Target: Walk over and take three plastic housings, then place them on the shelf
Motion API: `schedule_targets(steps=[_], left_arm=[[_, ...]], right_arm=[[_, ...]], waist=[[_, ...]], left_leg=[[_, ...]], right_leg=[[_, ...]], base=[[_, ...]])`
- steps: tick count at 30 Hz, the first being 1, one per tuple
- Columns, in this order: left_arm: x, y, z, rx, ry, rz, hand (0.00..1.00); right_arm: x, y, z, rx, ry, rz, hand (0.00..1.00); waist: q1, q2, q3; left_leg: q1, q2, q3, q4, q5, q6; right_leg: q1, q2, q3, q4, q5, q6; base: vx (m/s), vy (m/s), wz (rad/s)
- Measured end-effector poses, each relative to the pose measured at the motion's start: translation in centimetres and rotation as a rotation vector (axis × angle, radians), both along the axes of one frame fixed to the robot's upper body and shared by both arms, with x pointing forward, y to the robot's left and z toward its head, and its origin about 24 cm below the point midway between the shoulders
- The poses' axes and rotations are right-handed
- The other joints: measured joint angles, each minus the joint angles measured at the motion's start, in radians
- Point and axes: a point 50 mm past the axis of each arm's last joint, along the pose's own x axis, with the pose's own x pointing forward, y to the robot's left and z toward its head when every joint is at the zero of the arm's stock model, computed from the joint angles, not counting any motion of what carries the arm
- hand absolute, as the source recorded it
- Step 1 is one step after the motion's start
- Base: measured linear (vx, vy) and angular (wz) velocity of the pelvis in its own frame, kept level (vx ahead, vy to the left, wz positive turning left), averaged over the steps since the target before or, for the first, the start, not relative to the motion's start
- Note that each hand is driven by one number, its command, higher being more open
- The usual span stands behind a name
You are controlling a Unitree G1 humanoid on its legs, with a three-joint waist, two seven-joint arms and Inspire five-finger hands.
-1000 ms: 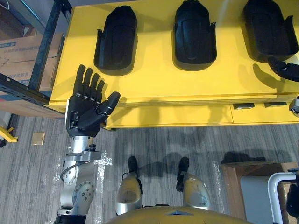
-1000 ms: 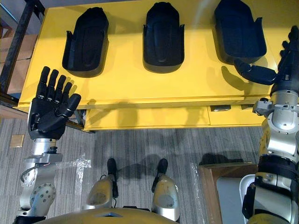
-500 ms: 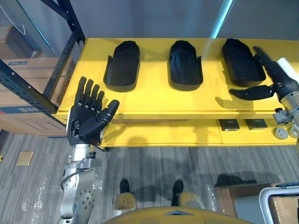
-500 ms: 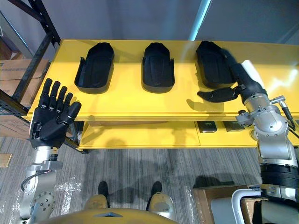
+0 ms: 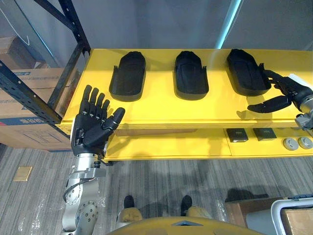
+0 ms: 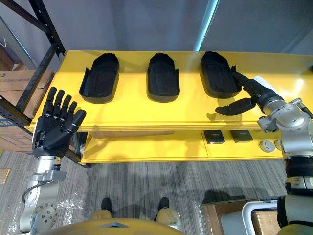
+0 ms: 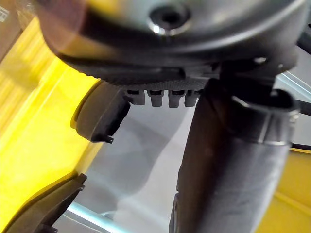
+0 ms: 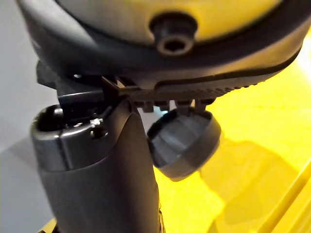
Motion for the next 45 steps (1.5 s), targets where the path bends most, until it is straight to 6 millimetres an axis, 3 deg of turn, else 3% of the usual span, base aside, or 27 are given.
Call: schedule_targets(steps=[4, 11, 33, 45], left_arm=[[0.2, 0.1, -0.4, 0.006, 0.017, 0.001, 1.0], [0.4, 0.5, -0.2, 0.037, 0.019, -0.005, 1.0], [0.1, 0.8, -0.2, 0.097, 0.028, -0.018, 1.0], [0.0, 0.8, -0.4, 0.098, 0.037, -0.018, 1.0]], right_arm=[[-0.1, -0.4, -1.3, 0.006, 0.062, -0.017, 1.0], [0.1, 0.0, -1.1, 0.06, 0.103, 0.051, 1.0], [-1.3, -1.1, -3.7, 0.012, 0.271, 0.026, 1.0], [-0.8, -0.9, -2.2, -0.064, 0.07, -0.022, 1.0]], waist=[[0.014, 0.0, 0.0], [0.016, -0.018, 0.01], [0.018, -0.075, 0.0], [0.014, -0.066, -0.008]], left_leg=[[0.003, 0.003, 0.0, -0.015, 0.009, -0.004], [0.01, 0.002, -0.003, -0.016, 0.01, -0.004], [0.051, 0.002, 0.008, -0.027, 0.009, -0.002], [0.058, 0.001, 0.017, -0.027, 0.005, -0.002]], right_leg=[[0.0, 0.006, -0.001, -0.007, 0.006, -0.004], [0.01, 0.006, -0.003, -0.007, 0.004, -0.006], [0.042, 0.007, 0.005, -0.006, -0.002, -0.006], [0.047, 0.006, 0.012, -0.015, 0.001, -0.002]], base=[[0.02, -0.001, 0.01], [0.01, 0.002, 0.01], [0.0, 0.001, -0.01], [-0.01, 0.002, -0.02]])
